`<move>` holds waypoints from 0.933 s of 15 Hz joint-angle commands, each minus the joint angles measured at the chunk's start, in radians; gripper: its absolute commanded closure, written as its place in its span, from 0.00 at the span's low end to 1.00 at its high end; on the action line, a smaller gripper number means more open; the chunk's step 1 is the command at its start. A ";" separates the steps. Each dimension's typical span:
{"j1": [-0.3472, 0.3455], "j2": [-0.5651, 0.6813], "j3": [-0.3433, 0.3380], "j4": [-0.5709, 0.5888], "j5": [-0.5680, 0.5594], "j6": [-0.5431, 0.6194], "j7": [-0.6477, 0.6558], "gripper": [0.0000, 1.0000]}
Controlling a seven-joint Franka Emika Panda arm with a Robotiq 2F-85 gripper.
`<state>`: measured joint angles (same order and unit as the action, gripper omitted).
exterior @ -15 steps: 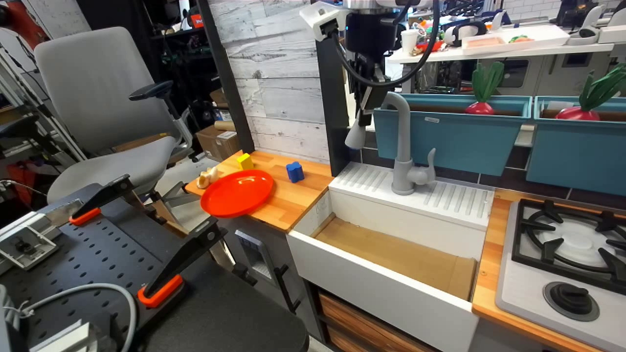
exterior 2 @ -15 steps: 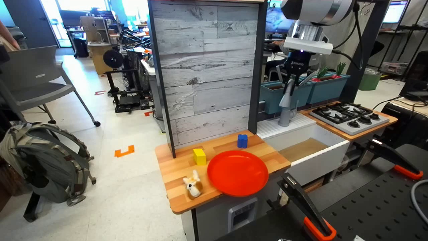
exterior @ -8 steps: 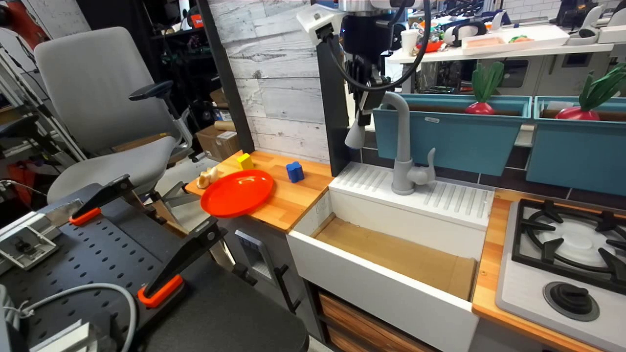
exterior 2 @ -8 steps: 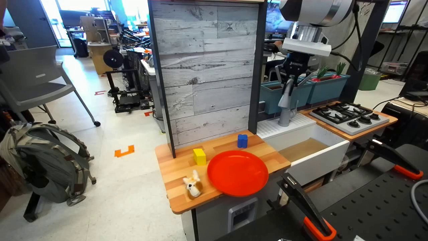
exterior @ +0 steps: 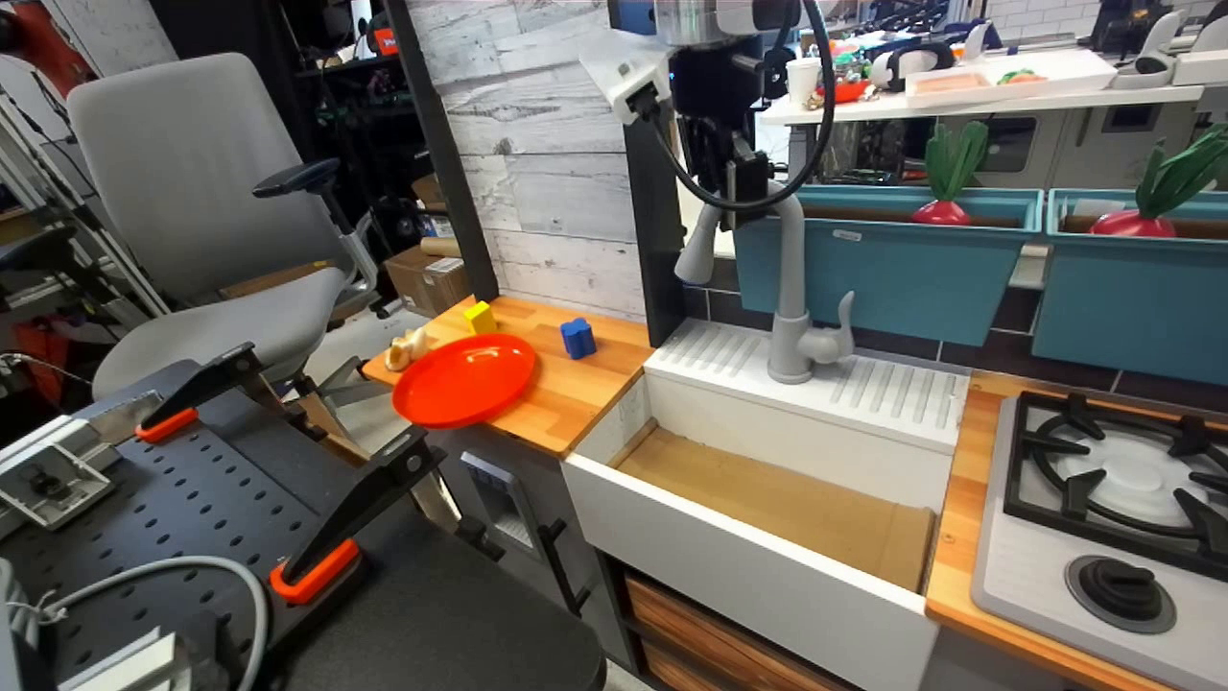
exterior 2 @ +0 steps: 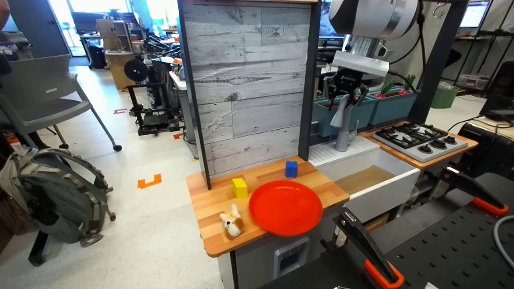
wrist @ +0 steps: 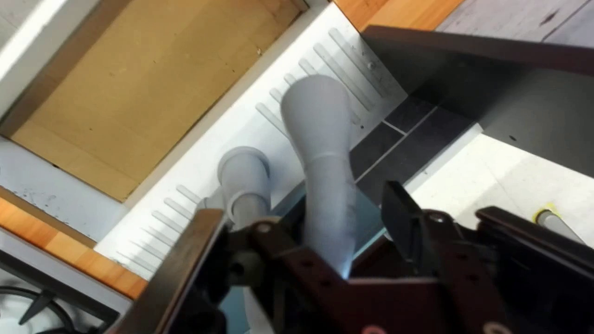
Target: Turn the faucet to the left
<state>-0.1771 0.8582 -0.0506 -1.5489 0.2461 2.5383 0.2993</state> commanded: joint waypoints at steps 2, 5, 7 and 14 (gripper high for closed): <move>-0.013 0.062 0.066 0.032 0.051 0.229 -0.081 0.20; -0.039 0.074 0.116 0.015 0.071 0.352 -0.117 0.00; -0.064 0.075 0.154 -0.009 0.080 0.423 -0.148 0.00; -0.221 0.051 0.338 -0.154 0.042 0.630 -0.287 0.00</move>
<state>-0.3314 0.8929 0.1845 -1.7019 0.3001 3.0784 0.0984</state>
